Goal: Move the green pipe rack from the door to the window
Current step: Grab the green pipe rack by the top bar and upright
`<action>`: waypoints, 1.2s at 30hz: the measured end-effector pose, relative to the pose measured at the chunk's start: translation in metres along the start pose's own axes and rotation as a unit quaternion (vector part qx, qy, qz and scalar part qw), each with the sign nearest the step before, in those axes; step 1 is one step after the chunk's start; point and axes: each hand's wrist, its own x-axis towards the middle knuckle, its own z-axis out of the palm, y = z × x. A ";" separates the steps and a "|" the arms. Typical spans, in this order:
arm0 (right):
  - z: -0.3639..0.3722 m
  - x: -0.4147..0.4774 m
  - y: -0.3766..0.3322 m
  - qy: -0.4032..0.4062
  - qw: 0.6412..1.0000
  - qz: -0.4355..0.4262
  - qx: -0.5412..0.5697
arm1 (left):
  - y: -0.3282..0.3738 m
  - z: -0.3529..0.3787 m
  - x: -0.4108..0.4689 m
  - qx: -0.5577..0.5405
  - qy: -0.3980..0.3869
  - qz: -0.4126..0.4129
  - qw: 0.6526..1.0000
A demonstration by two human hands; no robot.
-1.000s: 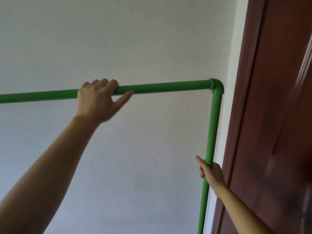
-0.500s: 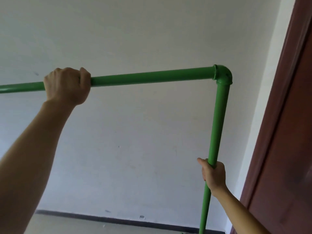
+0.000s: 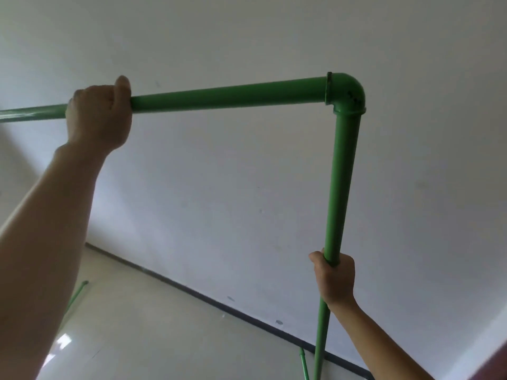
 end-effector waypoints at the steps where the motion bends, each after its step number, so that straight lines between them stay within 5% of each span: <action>1: 0.016 0.001 -0.002 -0.016 1.000 0.000 -0.009 | -0.012 0.004 0.003 0.009 0.011 -0.009 1.000; 6: 0.044 -0.003 0.004 -0.021 1.000 0.010 0.004 | 0.017 0.008 -0.002 -0.029 0.015 0.039 0.999; 18: 0.220 0.042 0.019 -0.124 0.992 0.009 0.013 | -0.102 0.062 0.043 -0.028 0.078 0.083 0.993; 29: 0.298 0.103 0.013 -0.224 0.972 -0.052 0.039 | -0.164 0.125 0.088 -0.003 0.070 -0.002 0.998; 36: 0.332 0.143 0.015 -0.254 0.965 -0.037 0.051 | -0.156 0.137 0.118 0.035 -0.013 -0.093 0.995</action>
